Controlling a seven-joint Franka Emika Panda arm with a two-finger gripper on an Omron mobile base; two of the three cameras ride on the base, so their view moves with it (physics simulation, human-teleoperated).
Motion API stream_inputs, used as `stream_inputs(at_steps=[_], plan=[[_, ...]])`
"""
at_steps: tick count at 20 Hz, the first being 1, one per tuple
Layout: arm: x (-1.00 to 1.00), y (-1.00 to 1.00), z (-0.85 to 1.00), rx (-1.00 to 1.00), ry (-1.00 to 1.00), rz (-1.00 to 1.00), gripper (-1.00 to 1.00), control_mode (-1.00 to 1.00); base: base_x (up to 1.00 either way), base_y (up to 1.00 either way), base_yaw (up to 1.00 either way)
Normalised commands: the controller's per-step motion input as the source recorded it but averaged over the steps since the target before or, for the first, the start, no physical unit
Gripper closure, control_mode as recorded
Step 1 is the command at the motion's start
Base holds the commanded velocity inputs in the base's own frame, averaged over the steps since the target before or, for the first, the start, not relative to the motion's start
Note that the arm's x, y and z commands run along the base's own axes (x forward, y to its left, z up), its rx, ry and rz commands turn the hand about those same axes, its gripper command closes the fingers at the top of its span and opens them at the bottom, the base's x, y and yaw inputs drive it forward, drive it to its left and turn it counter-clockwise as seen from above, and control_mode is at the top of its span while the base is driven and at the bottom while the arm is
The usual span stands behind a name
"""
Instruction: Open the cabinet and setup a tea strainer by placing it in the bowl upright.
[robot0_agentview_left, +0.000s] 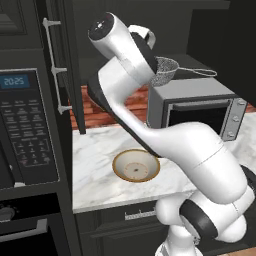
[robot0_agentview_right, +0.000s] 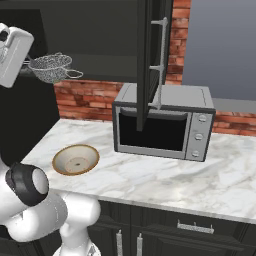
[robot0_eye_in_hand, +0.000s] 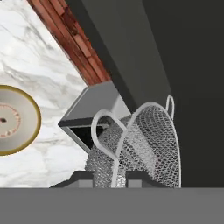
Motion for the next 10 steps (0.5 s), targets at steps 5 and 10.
stream_inputs(at_steps=[5,10], plan=[[-0.85,-0.48,-0.59,0.04,0.02,-0.03,1.00,-1.00,0.00,0.00,0.00],[-0.48,-0.25,-0.81,0.04,0.01,0.00,1.00,-1.00,0.00,0.00,0.00]])
